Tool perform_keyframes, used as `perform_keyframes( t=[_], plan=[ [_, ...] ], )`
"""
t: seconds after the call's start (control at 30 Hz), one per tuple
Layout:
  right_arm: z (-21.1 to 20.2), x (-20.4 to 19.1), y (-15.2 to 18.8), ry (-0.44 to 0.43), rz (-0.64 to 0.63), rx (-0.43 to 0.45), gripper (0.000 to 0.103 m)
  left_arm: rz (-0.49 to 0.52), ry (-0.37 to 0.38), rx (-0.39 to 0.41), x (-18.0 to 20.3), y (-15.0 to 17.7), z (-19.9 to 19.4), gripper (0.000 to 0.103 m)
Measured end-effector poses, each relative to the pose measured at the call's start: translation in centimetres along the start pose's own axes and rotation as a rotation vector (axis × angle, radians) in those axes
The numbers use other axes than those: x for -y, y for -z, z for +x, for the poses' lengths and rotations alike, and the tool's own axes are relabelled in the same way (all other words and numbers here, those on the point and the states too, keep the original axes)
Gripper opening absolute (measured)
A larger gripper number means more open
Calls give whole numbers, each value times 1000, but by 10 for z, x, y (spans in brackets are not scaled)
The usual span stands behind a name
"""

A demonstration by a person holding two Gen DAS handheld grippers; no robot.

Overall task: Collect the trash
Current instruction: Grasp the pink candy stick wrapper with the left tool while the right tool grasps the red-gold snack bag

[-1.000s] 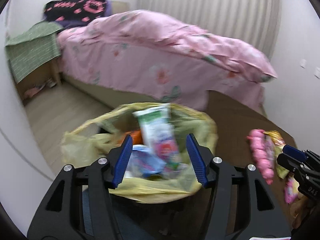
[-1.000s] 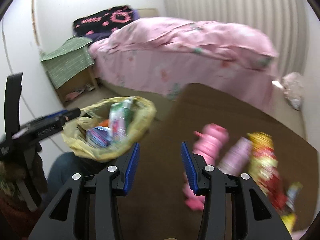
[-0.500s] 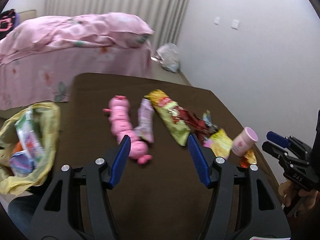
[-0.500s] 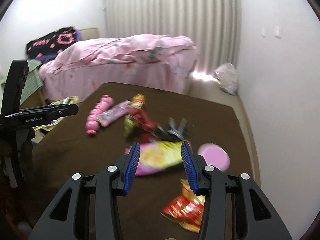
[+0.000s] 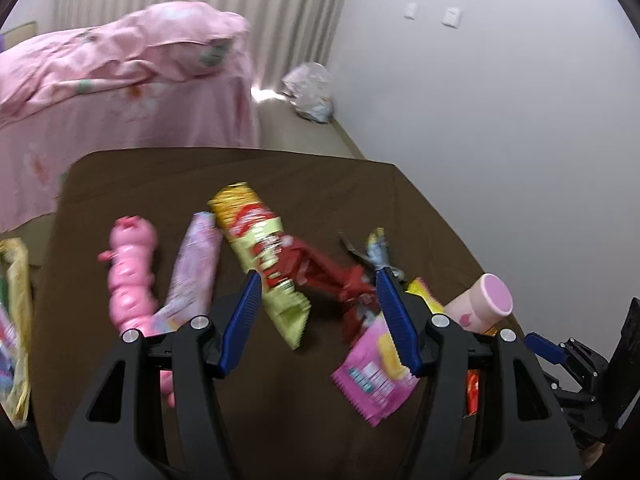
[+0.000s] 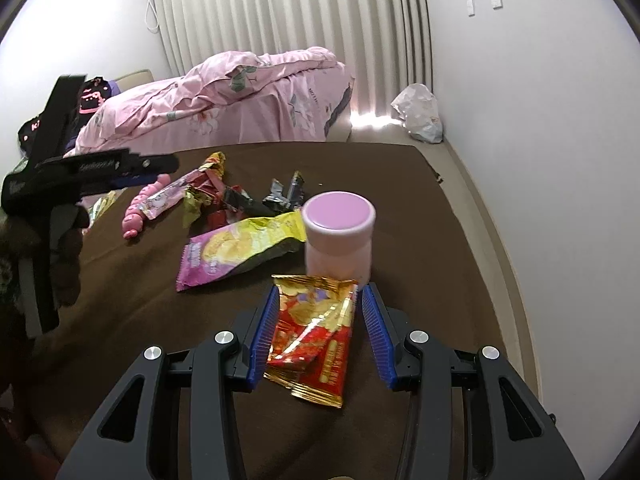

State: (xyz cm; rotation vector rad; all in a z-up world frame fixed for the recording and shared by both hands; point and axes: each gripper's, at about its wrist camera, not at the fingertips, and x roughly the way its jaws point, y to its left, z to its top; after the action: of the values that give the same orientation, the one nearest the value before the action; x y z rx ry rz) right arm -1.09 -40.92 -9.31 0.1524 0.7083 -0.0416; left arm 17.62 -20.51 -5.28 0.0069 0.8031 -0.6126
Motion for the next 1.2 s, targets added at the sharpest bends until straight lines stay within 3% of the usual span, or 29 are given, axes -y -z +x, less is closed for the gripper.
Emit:
perform_keyframes(
  t=[0.03, 0.13, 0.23, 0.4, 0.43, 0.53, 0.63, 0.87, 0.93, 1.0, 1.07, 1.2],
  plan=[
    [1, 2, 1, 4, 1, -1, 41, 25, -20, -8, 3, -4, 6, 57],
    [3, 4, 4, -16, 8, -8, 41, 28, -204, 46, -8, -16, 8, 57],
    [4, 6, 8, -44, 14, -17, 41, -17, -283, 45, -35, -25, 11, 57],
    [12, 8, 10, -58, 32, -52, 41, 18, -262, -152, -53, -16, 41, 56],
    [13, 7, 9, -67, 37, -52, 41, 52, -258, -194, -49, -10, 49, 48],
    [14, 1, 9, -67, 24, -55, 41, 86, -278, -214, -42, 2, 51, 18],
    [14, -4, 10, -57, -5, -60, 41, 38, -226, -206, -43, 14, 35, 15],
    [20, 5, 9, -106, 98, -77, 41, 41, -131, -223, -15, 57, -19, 15],
    [25, 6, 10, -116, 126, -100, 48, 46, -131, -236, -9, 72, -29, 15],
    [29, 0, 11, -95, 110, -129, 50, 45, -129, -239, -4, 79, -32, 19],
    [32, -9, 12, -70, 69, -150, 50, 26, -108, -243, -6, 83, -35, 31],
    [36, -14, 15, -58, 71, -192, 50, 7, -131, -229, -8, 82, -36, 37]
  ],
)
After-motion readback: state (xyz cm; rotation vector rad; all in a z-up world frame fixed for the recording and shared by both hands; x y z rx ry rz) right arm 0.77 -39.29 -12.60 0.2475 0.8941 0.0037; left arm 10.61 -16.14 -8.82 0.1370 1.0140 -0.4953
